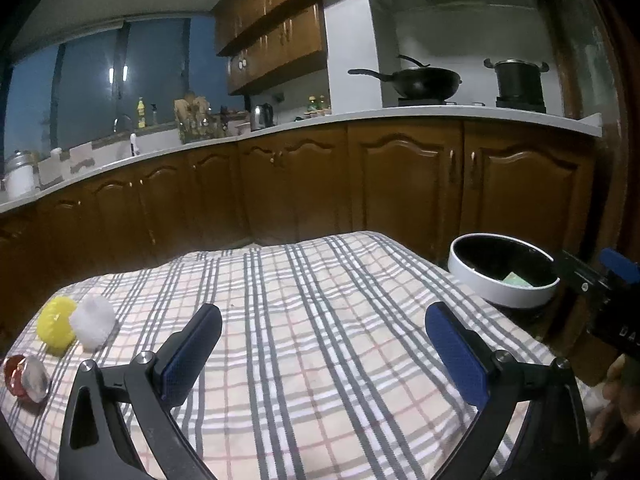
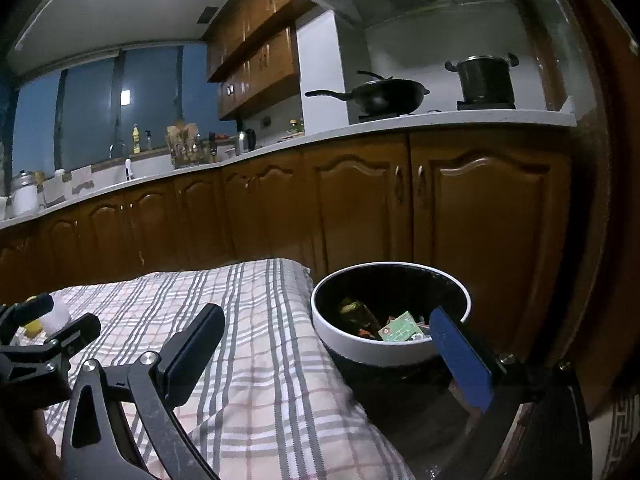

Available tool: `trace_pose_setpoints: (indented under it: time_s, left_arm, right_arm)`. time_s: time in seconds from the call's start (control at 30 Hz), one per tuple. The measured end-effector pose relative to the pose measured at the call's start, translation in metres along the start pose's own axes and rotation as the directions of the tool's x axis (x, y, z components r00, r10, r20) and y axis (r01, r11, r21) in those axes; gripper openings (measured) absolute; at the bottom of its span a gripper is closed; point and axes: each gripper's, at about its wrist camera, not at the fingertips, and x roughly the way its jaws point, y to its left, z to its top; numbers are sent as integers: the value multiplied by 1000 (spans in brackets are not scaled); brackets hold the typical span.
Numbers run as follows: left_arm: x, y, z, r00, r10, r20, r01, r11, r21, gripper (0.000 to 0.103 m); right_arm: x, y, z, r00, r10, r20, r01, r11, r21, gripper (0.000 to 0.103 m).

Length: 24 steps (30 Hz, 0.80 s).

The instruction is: Collect trash

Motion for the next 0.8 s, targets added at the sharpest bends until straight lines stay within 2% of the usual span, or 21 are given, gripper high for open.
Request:
trace_pose_setpoints:
  time_s: [0.8]
  left_arm:
    - [7, 7, -10, 1000, -5, 21, 5, 1000, -3, 102]
  right_arm:
    - [-7, -1, -2, 1000, 1, 9, -1, 1000, -11, 103]
